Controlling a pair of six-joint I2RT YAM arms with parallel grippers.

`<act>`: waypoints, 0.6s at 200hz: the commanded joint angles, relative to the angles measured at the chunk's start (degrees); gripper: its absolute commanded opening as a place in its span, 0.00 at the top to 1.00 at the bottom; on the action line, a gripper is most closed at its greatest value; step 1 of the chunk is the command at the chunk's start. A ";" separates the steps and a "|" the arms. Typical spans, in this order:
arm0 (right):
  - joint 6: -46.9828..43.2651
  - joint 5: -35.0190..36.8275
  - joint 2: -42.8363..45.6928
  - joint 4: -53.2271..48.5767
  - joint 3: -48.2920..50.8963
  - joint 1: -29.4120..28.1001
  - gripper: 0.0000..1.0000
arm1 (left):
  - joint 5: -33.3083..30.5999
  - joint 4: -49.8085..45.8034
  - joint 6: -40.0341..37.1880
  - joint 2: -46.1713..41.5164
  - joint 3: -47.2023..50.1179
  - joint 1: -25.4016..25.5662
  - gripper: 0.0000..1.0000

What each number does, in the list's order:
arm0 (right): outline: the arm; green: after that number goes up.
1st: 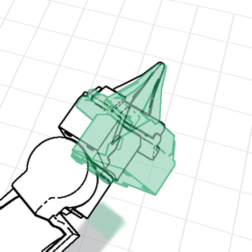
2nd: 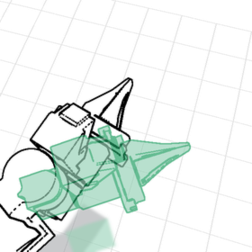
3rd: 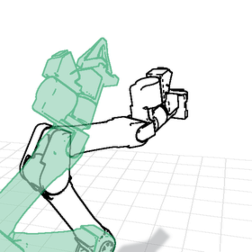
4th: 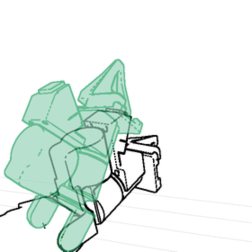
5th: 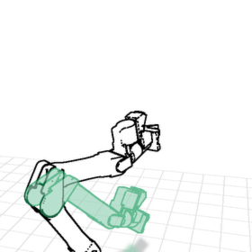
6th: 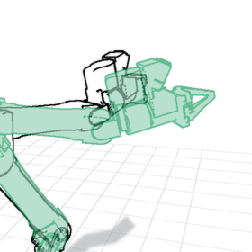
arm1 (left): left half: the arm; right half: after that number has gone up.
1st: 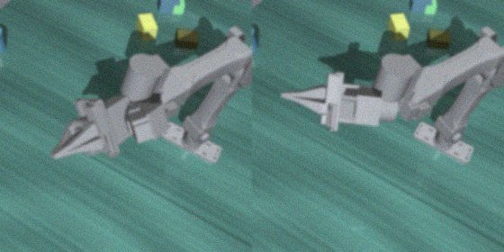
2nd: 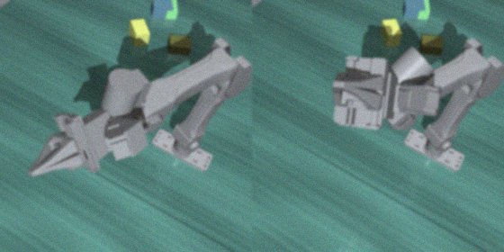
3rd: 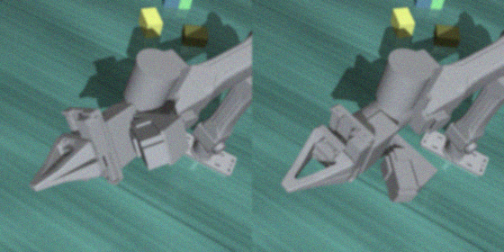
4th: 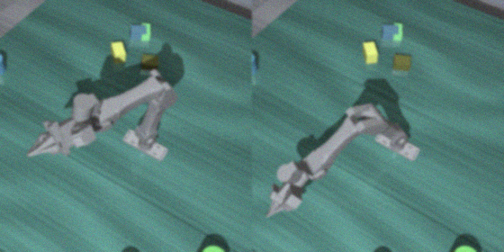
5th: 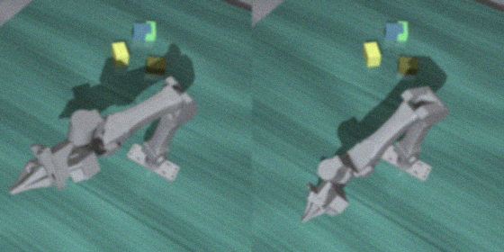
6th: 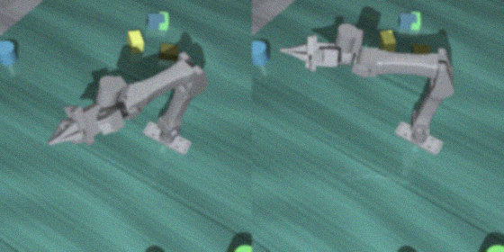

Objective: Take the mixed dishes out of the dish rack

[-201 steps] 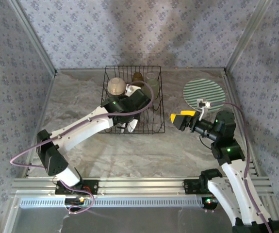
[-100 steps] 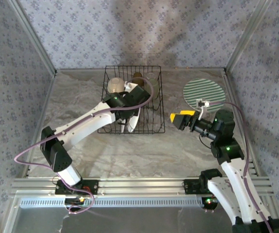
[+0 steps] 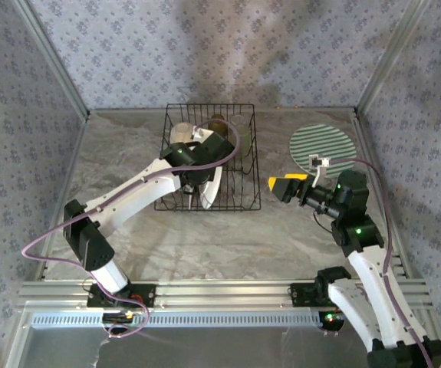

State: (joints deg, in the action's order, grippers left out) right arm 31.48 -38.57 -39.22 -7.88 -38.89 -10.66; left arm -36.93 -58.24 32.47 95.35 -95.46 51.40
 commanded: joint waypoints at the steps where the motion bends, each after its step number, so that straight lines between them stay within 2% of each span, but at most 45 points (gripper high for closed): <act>1: 0.68 0.85 -0.32 1.68 -1.14 -0.42 0.00 | 0.35 -1.83 1.36 -0.39 -3.06 1.05 1.00; 120: -0.28 3.70 -3.04 -0.87 -4.08 -0.44 0.00 | -1.32 -9.26 4.27 -9.18 -7.67 2.75 1.00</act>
State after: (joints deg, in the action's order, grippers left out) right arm 31.66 -35.99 -42.06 -8.16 -41.01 -10.68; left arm -38.20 -65.45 35.33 90.91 -100.88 53.43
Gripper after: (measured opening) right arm 0.995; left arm 0.064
